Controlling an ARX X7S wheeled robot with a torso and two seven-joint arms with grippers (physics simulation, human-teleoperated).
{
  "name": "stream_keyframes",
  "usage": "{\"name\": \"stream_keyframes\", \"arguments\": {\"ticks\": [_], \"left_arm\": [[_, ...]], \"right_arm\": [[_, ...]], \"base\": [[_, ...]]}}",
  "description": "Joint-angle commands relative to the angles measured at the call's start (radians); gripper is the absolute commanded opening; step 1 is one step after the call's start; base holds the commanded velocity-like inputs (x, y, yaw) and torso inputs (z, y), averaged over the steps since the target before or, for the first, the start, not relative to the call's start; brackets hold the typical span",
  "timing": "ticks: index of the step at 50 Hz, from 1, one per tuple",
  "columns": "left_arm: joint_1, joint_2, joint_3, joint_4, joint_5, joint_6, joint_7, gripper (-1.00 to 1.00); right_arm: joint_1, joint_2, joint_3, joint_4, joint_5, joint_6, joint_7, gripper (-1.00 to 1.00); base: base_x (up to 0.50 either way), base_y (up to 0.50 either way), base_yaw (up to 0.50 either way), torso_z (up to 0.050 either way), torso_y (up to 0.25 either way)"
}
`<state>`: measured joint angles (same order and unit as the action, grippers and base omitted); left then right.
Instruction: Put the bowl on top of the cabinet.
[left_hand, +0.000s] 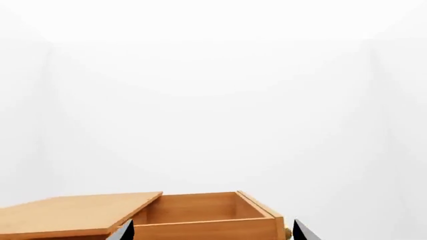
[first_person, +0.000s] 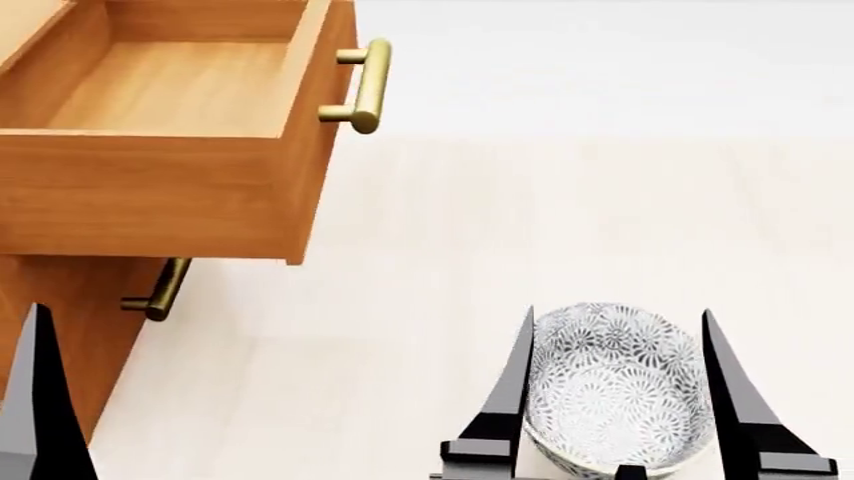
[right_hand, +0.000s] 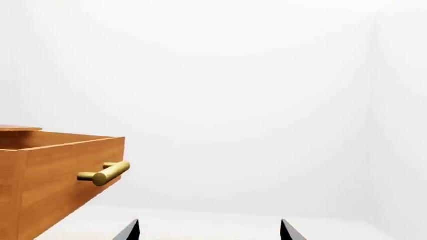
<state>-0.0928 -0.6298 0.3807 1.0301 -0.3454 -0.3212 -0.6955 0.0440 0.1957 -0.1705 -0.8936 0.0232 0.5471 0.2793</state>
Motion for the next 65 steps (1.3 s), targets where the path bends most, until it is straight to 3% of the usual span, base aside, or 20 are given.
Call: {"name": "stream_keyframes", "arguments": {"ticks": [1,31,42,65], "left_arm": [[-0.005,-0.018,0.014,0.000,-0.006,0.015,-0.022,1.00],[-0.040,-0.066,0.064,-0.013,-0.029,0.042,-0.084,1.00],[-0.023,-0.074,0.046,-0.009,-0.038,0.095,-0.093,1.00],[-0.030,-0.102,0.047,0.000,-0.065,0.094,-0.139,1.00]], "right_arm": [[0.002,0.008,-0.007,-0.002,0.002,0.006,0.008,1.00],[0.007,0.016,-0.004,0.010,0.029,0.004,0.025,1.00],[-0.003,0.009,0.023,0.007,0.063,-0.017,0.035,1.00],[0.002,0.022,0.011,0.008,0.068,-0.020,0.050,1.00]], "base": [[0.00,0.50,0.00,0.000,0.000],[0.00,0.49,0.00,0.000,0.000],[0.00,0.00,0.00,0.002,0.000],[0.00,0.00,0.00,0.049,0.000]]}}
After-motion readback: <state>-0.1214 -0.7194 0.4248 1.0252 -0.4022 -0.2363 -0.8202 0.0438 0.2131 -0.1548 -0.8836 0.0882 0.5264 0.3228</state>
